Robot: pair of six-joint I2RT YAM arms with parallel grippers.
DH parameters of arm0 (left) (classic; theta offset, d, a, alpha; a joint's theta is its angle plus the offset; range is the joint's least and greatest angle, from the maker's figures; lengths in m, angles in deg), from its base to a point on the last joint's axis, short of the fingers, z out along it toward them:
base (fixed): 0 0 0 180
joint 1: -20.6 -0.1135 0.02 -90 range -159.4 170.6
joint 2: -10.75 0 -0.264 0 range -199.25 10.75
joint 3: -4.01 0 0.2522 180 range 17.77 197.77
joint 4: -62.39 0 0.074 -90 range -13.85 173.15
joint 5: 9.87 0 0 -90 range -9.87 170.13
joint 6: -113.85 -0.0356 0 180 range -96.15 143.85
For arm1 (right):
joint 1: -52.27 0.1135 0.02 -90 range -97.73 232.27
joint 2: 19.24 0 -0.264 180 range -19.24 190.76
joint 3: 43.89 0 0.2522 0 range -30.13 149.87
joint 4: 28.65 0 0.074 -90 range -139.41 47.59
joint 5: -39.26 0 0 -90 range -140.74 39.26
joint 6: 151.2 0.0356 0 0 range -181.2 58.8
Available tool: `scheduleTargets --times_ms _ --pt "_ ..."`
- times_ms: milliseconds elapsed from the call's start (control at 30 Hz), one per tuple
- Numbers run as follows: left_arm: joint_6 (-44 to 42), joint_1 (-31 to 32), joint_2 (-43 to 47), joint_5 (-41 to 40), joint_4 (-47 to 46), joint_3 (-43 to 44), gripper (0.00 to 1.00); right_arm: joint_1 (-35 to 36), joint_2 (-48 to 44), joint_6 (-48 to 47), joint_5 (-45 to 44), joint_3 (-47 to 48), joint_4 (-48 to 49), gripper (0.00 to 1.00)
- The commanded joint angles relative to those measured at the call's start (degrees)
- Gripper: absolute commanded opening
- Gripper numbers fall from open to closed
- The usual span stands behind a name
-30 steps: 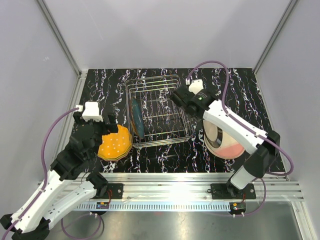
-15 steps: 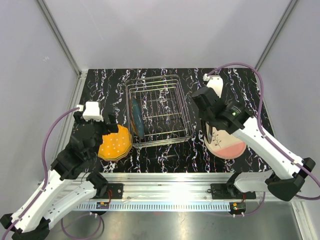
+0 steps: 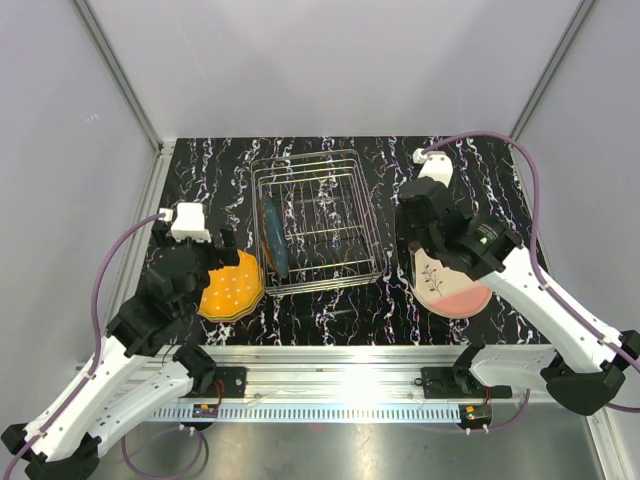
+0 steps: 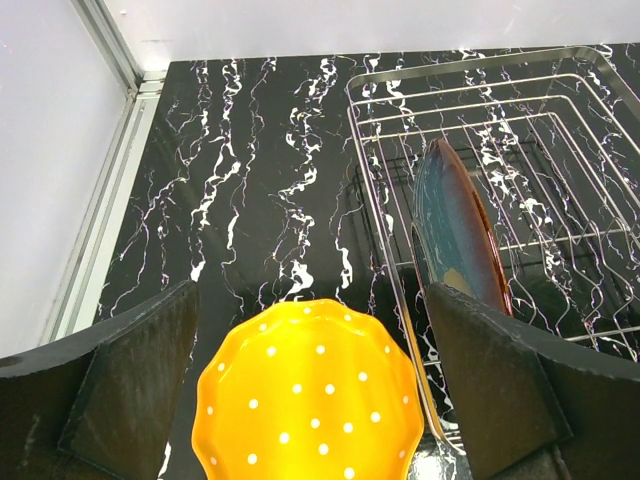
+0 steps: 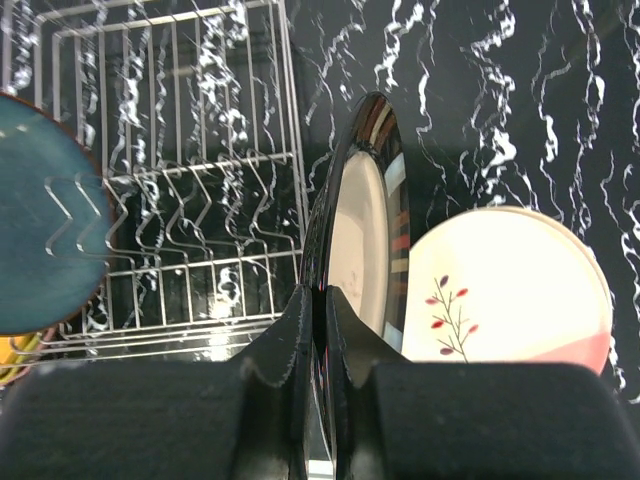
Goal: Load the plates into the dish rack
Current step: Insert the plate into the dish rack
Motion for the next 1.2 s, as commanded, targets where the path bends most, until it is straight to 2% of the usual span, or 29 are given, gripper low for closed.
scheduleTargets --times_ms 0,333,700,967,1167 --pt "0.7 -0.09 -0.32 -0.93 -3.23 -0.01 0.99 0.41 -3.3 -2.55 -0.94 4.15 10.03 0.0" --pt "0.44 -0.09 0.21 -2.16 -3.49 -0.18 0.99 0.41 2.94 -4.49 8.55 13.56 16.18 0.0" --pt "0.35 -0.09 0.04 -2.69 -3.76 -0.36 0.99 0.58 14.26 0.17 21.91 21.91 25.06 0.0" --pt "0.26 -0.09 0.04 -2.96 -4.02 -0.45 0.99 1.63 21.22 6.14 26.22 23.66 31.91 0.0" --pt "0.26 -0.09 -0.05 -2.78 -4.11 -0.62 0.99 3.83 27.54 8.43 26.93 27.44 33.59 0.0"
